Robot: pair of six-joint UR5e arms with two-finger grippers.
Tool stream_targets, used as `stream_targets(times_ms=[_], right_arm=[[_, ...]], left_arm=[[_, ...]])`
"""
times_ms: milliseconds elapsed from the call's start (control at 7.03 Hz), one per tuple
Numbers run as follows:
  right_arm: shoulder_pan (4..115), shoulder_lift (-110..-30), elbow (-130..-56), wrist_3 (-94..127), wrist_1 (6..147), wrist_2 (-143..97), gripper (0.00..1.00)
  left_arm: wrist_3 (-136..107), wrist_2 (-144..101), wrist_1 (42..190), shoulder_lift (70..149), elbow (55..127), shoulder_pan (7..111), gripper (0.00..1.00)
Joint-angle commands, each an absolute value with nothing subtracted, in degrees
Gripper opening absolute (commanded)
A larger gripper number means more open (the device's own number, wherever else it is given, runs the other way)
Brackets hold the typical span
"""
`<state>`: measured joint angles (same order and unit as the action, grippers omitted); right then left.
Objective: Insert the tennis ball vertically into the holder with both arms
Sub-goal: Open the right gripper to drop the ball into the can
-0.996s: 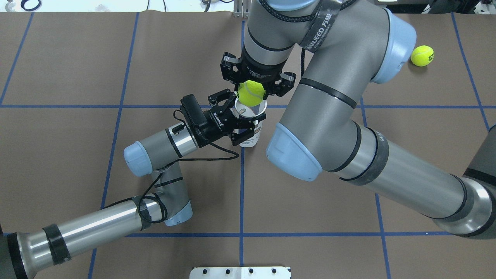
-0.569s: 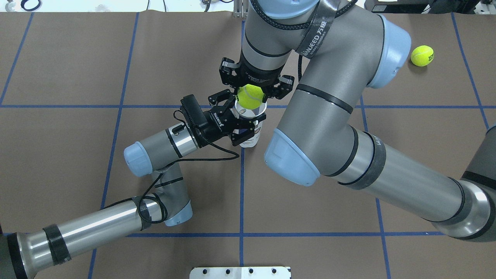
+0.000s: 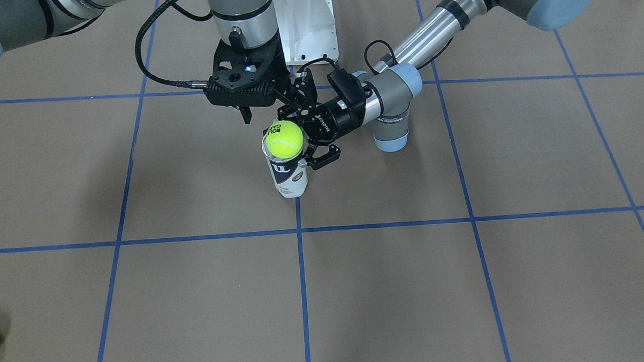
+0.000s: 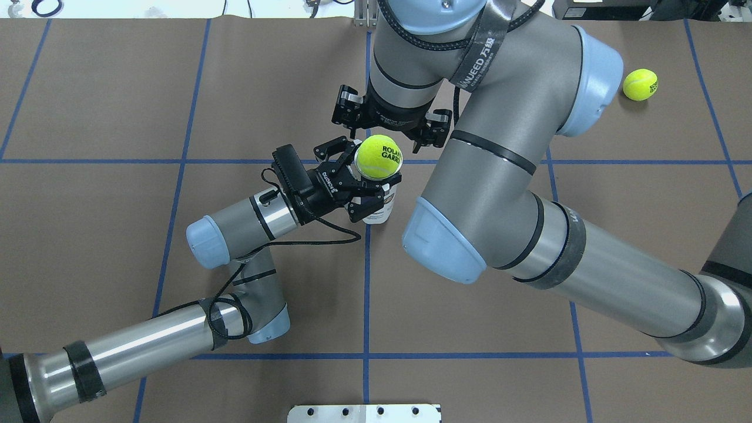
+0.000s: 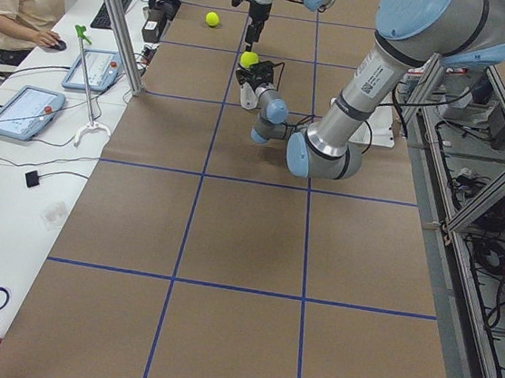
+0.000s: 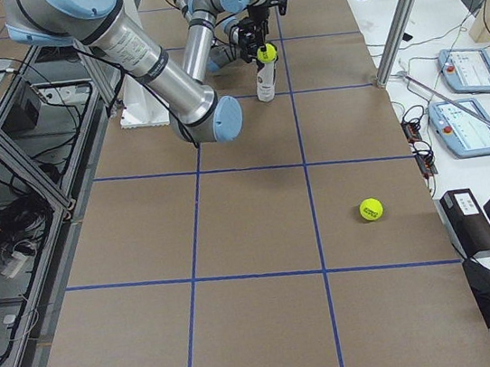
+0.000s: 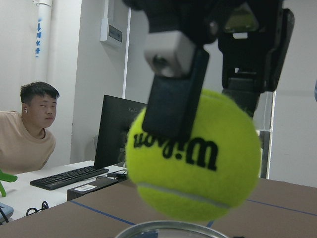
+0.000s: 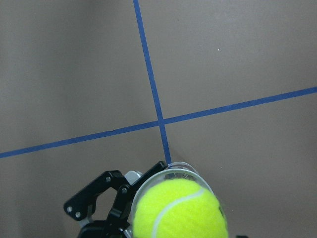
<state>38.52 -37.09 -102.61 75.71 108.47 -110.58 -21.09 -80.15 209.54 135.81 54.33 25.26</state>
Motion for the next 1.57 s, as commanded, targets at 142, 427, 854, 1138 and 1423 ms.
stream_targets(times_ms=[142, 427, 854, 1138, 1423], right_arm=[[38.6, -36.9, -102.7, 75.6, 108.5, -110.6, 1.00], [38.8, -37.4, -103.0, 73.9, 108.5, -110.6, 1.00], [41.0, -40.9, -104.4, 66.9, 108.5, -111.2, 1.00], [41.8, -43.8, -105.7, 63.6, 108.2, -111.3, 1.00], [44.0, -44.3, -107.0, 63.5, 108.2, -113.5, 1.00]], left_arm=[[-21.1, -80.2, 209.5, 135.8, 54.4, 25.3, 0.85], [-21.1, -80.1, 209.5, 135.9, 54.8, 25.3, 0.93], [-21.1, -80.1, 209.5, 135.8, 55.1, 25.3, 0.96], [-21.1, -80.1, 209.5, 135.8, 55.1, 25.4, 0.97], [-21.1, -80.1, 209.6, 135.7, 55.1, 25.6, 0.98]])
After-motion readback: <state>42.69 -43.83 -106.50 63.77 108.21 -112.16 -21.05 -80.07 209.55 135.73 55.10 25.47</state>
